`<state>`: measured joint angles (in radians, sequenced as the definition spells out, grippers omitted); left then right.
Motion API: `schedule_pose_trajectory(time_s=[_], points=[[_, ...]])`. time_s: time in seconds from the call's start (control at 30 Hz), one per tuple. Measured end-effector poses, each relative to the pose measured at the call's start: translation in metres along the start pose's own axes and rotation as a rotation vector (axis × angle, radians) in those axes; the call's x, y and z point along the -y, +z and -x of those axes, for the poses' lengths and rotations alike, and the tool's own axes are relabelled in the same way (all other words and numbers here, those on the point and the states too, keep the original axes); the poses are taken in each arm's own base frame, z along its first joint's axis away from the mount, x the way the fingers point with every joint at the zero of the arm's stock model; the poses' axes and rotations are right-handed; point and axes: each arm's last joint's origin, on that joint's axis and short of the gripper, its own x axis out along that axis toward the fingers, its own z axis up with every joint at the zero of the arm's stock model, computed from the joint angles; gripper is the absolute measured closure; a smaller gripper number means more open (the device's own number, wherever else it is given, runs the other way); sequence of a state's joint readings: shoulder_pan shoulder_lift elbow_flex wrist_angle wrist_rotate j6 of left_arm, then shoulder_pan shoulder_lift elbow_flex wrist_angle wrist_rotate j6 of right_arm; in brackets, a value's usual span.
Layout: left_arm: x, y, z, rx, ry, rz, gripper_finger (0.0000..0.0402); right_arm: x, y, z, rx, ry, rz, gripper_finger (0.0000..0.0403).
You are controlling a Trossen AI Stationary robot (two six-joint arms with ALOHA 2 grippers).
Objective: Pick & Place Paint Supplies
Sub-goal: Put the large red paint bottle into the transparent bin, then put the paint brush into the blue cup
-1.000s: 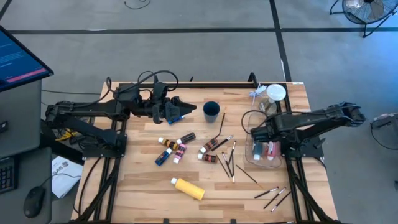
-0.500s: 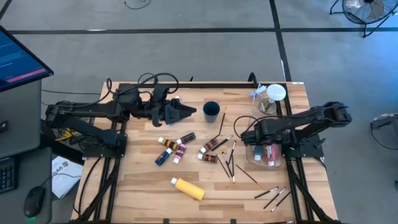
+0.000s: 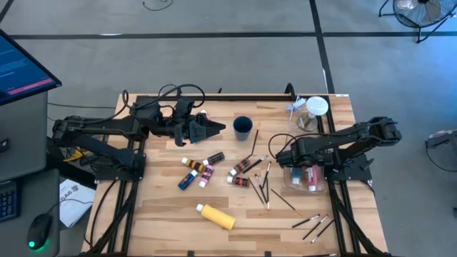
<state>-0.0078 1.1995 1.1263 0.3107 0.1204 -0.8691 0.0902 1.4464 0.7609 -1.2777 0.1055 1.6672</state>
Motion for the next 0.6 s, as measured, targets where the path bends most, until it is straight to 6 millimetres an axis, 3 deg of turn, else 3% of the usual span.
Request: schedule_pose_trajectory(time_s=[0.43,0.6], points=[[0.003,-0.003,0.0,-0.01,-0.009,0.002,0.0189,-0.001,-0.001,0.0,0.0,0.01,0.005,0.0152],[0.008,-0.014,-0.001,-0.04,-0.031,-0.102,0.0189,-0.003,-0.003,0.006,0.053,0.041,0.011,0.0152]])
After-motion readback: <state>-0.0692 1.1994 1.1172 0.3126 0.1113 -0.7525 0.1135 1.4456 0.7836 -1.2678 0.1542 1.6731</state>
